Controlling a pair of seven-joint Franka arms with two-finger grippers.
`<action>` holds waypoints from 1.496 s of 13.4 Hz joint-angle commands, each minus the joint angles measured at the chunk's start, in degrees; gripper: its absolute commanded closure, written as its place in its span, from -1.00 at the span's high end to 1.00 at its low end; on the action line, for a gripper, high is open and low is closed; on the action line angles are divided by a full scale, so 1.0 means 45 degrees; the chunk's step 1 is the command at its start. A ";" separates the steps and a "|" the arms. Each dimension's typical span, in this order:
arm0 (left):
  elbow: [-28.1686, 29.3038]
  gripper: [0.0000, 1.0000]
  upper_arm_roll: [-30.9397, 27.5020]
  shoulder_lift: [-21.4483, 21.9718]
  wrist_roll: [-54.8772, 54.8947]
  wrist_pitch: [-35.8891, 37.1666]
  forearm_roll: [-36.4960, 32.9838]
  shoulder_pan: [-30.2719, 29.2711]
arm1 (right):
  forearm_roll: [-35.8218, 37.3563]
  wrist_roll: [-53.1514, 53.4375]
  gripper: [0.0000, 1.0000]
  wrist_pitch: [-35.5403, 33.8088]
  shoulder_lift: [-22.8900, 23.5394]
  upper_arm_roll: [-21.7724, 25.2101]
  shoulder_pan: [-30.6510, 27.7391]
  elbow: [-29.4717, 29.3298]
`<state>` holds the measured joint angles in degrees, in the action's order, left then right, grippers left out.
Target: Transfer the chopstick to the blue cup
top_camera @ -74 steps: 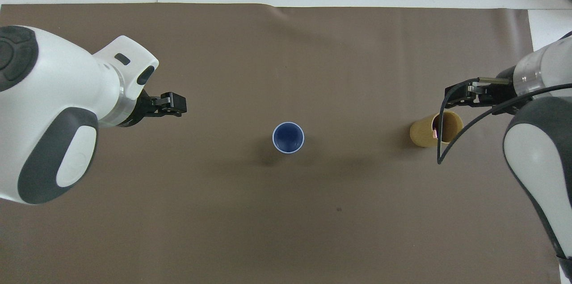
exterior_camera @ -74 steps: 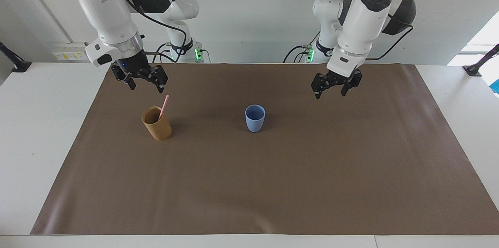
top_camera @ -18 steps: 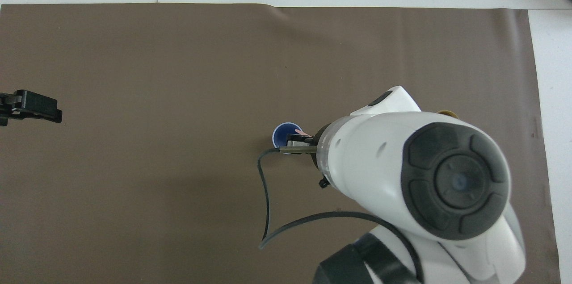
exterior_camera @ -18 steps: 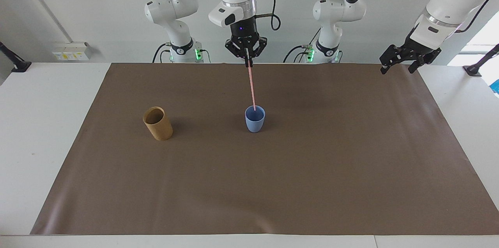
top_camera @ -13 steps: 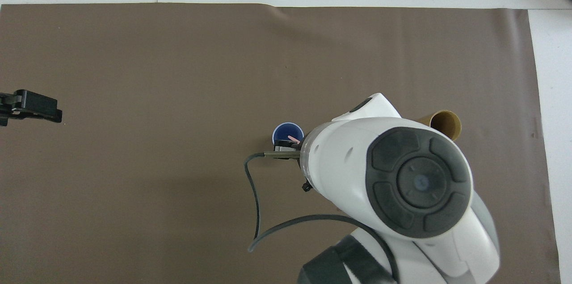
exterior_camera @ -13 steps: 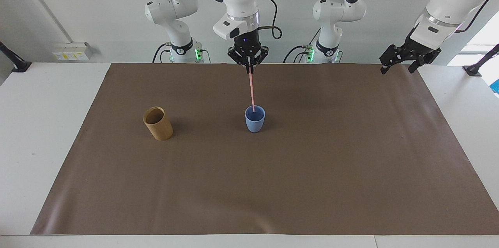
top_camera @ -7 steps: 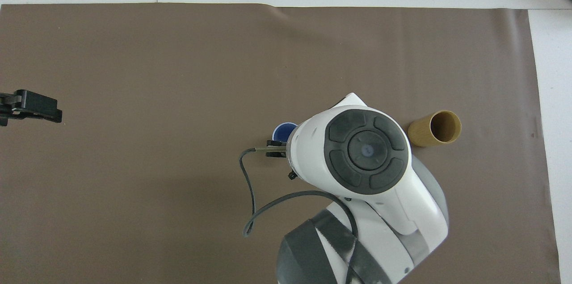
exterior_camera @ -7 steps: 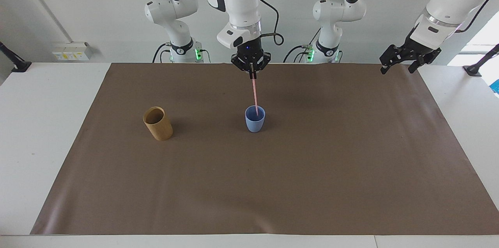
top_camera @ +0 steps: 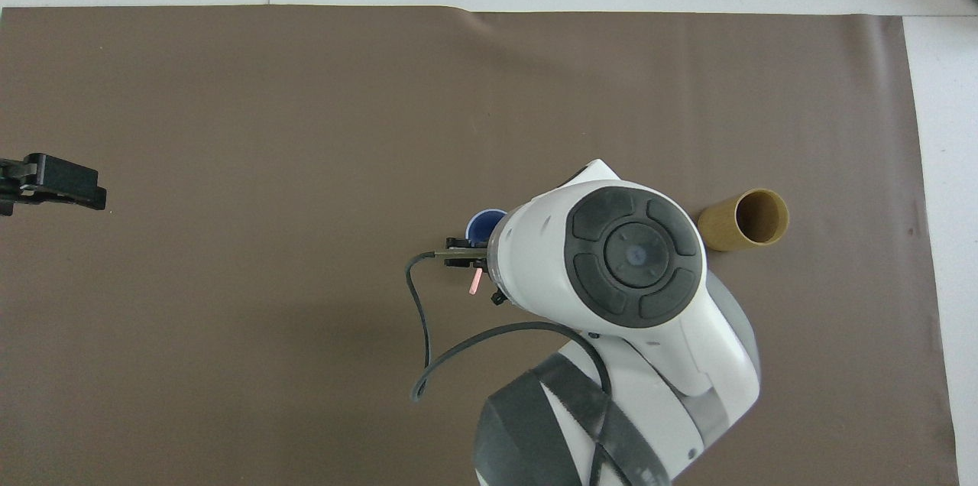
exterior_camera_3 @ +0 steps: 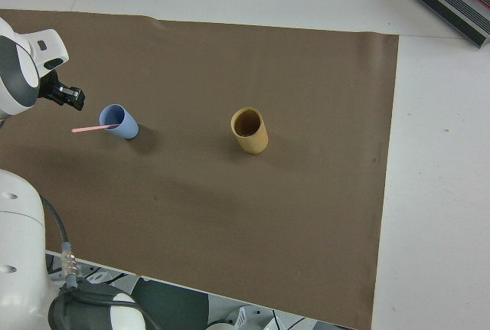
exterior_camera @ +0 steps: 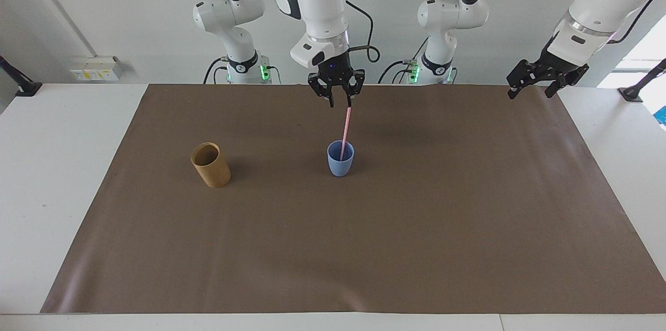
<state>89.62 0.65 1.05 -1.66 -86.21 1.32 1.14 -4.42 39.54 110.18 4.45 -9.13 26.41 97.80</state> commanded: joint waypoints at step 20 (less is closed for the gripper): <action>0.0163 1.00 0.0090 0.0138 0.0116 -0.0119 -0.0021 -0.0174 | 0.1276 -0.2653 1.00 -0.3721 -0.1048 0.0252 -0.3953 -0.1460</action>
<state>89.62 0.65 1.05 -1.66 -86.21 1.32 1.13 0.65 29.54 95.39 -1.25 -7.47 9.87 92.98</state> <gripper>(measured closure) 0.000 0.000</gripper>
